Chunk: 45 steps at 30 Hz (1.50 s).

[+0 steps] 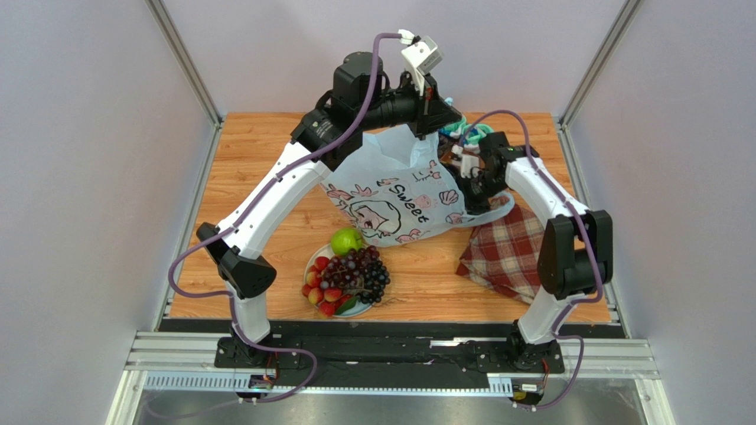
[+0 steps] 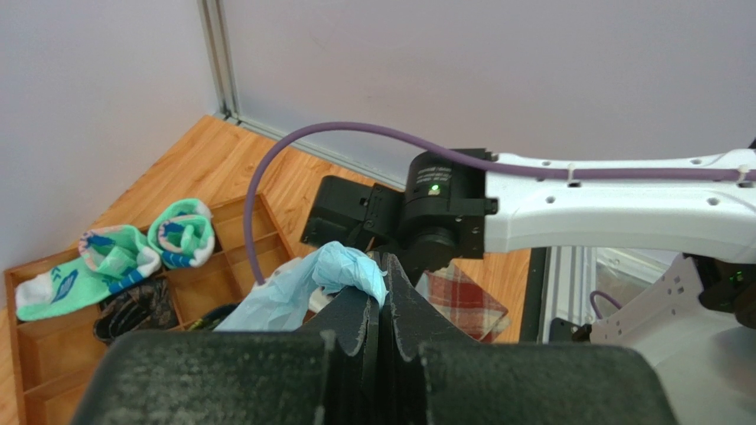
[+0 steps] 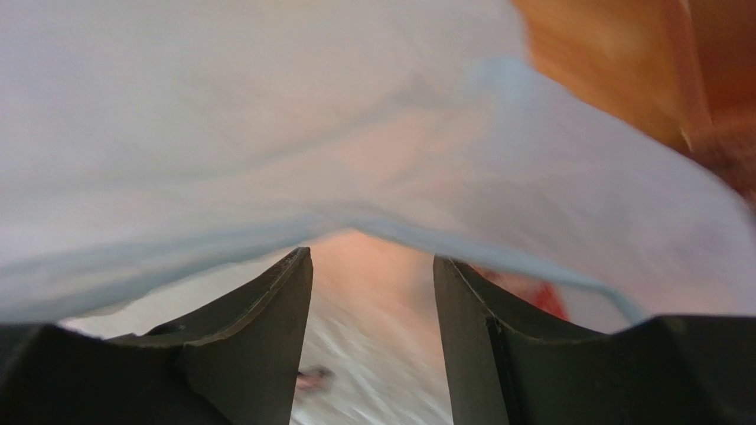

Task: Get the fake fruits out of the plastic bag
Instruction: Adjust the plastic bag at the center of the board.

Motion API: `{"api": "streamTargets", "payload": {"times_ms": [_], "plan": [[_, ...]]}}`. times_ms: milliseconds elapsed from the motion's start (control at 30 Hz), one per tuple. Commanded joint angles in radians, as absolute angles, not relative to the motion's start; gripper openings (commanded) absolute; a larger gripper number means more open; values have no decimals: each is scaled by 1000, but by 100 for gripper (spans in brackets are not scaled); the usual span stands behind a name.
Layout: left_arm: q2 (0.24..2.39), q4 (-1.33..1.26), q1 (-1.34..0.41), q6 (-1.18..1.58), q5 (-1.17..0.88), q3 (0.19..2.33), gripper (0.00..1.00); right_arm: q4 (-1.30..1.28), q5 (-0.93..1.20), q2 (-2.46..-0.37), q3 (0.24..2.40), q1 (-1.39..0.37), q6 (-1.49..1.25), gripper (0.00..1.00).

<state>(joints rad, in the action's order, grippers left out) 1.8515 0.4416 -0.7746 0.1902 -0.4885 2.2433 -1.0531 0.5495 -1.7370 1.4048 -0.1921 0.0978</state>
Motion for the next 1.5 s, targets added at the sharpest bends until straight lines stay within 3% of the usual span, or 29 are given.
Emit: {"api": "streamTargets", "payload": {"times_ms": [0, 167, 300, 467, 533, 833, 1033, 1467], "plan": [[1802, 403, -793, 212, -531, 2221, 0, -1115, 419, -1553, 1316, -157, 176, 57], [1810, 371, -802, 239, -569, 2273, 0, -1144, 292, -1500, 1321, -111, 267, 58], [1809, 348, -825, 233, -572, 2329, 0, -1212, 236, -1513, 1396, 77, 291, 58], [1801, 350, -848, 216, -577, 2333, 0, -1247, 253, -1546, 1486, 285, 350, 57], [1801, 360, -850, 216, -575, 2316, 0, -1269, 317, -1540, 1505, 287, 365, 57], [1726, 482, -850, 176, -549, 1932, 0, -1163, 584, -1372, 1405, 74, 423, 58], [1619, 534, -844, 155, -430, 1776, 0, -1007, 534, -1301, 1313, -179, 446, 58], [1523, 506, -761, 179, -477, 1595, 0, -905, 390, -1603, 1474, -271, 322, 49]]}}
